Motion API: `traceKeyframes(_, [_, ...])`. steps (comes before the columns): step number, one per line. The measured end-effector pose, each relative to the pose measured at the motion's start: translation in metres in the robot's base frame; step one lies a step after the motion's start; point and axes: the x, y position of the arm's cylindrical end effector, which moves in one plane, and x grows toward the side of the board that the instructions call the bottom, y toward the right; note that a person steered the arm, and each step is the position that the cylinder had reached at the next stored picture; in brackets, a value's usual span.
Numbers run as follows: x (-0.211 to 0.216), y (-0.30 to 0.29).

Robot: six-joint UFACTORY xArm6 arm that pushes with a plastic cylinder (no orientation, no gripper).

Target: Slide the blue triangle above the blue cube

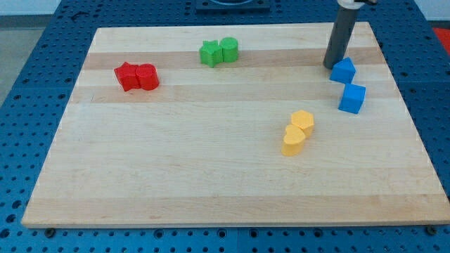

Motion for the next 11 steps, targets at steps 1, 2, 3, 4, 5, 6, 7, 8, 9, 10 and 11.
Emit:
traceKeyframes(1, [-0.004, 0.007])
traceKeyframes(2, [-0.006, 0.024])
traceKeyframes(3, [-0.005, 0.029])
traceKeyframes(4, [-0.004, 0.032])
traceKeyframes(5, [0.001, 0.036])
traceKeyframes(6, [0.011, 0.037])
traceKeyframes(7, [0.014, 0.037])
traceKeyframes(8, [0.021, 0.037])
traceKeyframes(9, [0.023, 0.037])
traceKeyframes(10, [0.029, 0.037])
traceKeyframes(11, [0.031, 0.037])
